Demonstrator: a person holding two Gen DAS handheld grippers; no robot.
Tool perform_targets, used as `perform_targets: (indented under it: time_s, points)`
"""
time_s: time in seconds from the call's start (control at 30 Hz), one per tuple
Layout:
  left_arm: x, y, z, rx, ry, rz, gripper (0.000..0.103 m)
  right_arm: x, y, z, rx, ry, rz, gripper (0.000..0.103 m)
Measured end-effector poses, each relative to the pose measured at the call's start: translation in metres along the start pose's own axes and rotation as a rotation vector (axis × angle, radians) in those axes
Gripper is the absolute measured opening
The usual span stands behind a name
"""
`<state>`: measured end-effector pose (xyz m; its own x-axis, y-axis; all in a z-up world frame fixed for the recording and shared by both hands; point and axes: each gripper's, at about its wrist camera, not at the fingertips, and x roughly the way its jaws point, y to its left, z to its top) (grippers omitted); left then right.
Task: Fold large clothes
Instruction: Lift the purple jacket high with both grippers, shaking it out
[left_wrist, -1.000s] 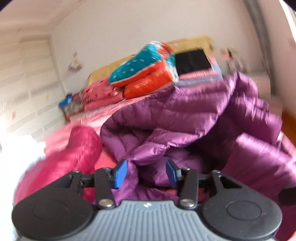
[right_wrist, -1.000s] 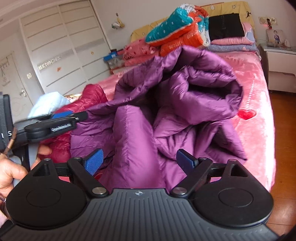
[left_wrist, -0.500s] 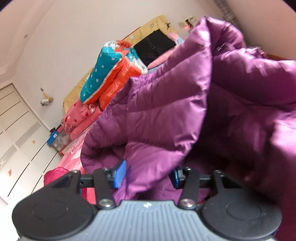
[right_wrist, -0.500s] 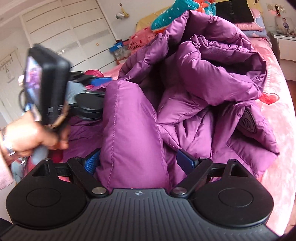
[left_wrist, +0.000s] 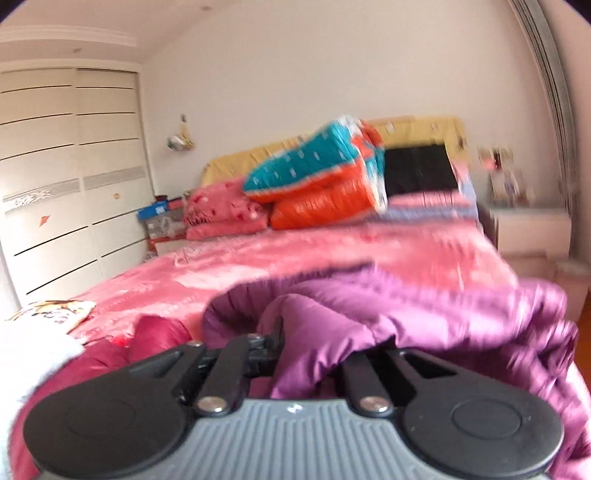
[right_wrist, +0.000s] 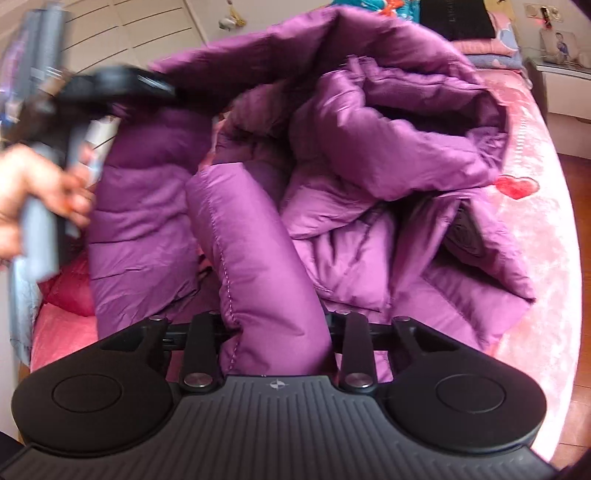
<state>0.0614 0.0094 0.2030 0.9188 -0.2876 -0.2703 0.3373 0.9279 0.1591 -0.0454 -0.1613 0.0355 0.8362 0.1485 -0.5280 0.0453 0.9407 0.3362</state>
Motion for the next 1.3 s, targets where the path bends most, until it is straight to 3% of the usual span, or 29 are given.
perform_targets:
  time_s: [0.27, 0.6, 0.9, 1.3]
  points:
    - [-0.085, 0.043, 0.042, -0.151, -0.1, 0.008, 0.005, -0.045, -0.022, -0.004, -0.019, -0.053, -0.171, 0.034]
    - [-0.19, 0.059, 0.056, -0.229, -0.177, -0.042, 0.004, -0.096, -0.088, -0.002, 0.085, -0.163, -0.416, 0.034]
    - [-0.259, 0.051, 0.064, -0.222, -0.233, -0.111, 0.004, -0.133, -0.108, -0.007, 0.245, -0.302, -0.397, 0.034]
    - [-0.353, 0.039, 0.105, -0.172, -0.479, -0.172, 0.004, -0.247, -0.083, 0.017, 0.171, -0.61, -0.426, 0.034]
